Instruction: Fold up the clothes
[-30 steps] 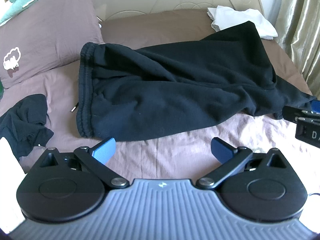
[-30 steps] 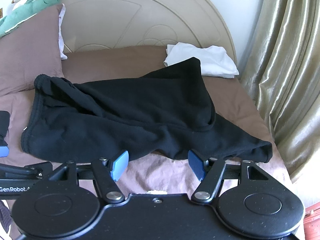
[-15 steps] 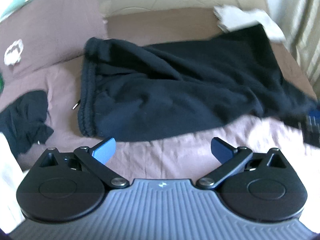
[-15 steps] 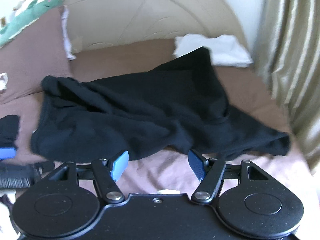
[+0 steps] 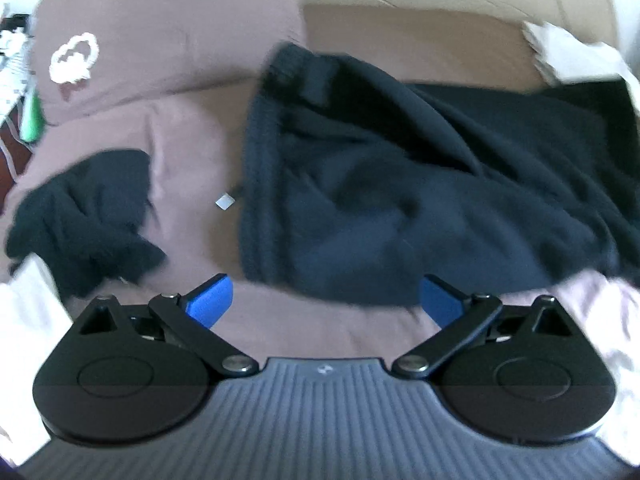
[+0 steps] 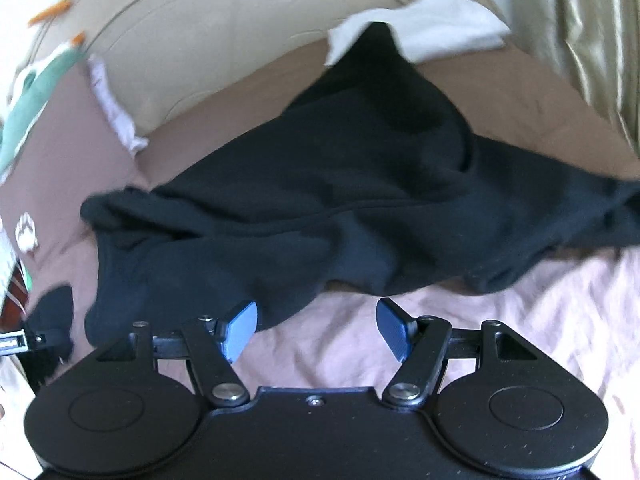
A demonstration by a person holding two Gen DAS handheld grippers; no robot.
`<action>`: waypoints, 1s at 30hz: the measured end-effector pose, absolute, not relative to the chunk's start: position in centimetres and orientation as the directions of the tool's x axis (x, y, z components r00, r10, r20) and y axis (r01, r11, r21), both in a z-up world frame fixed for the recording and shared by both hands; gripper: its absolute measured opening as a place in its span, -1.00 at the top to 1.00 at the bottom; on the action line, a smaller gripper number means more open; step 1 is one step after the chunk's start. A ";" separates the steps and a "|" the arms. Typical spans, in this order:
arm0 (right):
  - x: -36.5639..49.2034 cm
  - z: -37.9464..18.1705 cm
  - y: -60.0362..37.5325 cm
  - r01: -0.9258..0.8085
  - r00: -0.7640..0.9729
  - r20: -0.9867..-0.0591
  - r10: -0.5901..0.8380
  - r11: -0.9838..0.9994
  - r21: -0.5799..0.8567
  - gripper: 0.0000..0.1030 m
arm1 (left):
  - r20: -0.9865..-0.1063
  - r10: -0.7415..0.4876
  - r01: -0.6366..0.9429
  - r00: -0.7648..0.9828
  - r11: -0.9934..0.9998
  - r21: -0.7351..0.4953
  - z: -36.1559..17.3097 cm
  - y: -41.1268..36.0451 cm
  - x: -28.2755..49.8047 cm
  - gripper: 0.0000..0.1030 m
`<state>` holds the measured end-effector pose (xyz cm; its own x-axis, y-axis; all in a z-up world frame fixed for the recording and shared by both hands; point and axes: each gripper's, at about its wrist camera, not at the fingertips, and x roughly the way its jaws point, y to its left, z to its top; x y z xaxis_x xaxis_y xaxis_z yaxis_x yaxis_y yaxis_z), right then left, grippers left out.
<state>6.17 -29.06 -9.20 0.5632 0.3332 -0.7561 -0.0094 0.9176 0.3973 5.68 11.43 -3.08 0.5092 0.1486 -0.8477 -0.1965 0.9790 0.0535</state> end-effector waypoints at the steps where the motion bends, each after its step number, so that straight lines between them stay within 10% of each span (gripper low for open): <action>1: 6.2 -9.6 -29.7 0.011 0.567 -0.754 0.330 0.913 0.408 -0.38 | -0.832 0.176 -0.227 0.527 0.972 0.062 -3.2 12.0 6.3 -0.97; 9: 5.4 -13.0 -33.1 0.136 0.547 -0.788 0.282 0.899 0.416 -0.37 | -0.832 0.131 -0.361 0.540 0.929 -0.088 -10.4 14.7 6.5 -0.95; 18: 6.6 -16.3 -36.6 0.239 0.532 -0.794 0.295 0.847 0.475 -0.38 | -0.814 0.316 -0.481 0.488 0.875 0.052 -11.9 17.0 7.5 -0.98; 25: 6.6 -16.8 -36.0 0.210 0.535 -0.784 0.313 0.850 0.482 -0.38 | -0.872 0.167 -0.516 0.460 0.849 -0.110 -14.8 18.4 8.2 -1.00; 30: 7.2 -18.4 -34.6 0.154 0.521 -0.693 0.498 0.744 0.651 -0.38 | -0.825 -0.255 -0.376 0.504 0.795 -0.475 -17.8 16.4 8.6 -1.00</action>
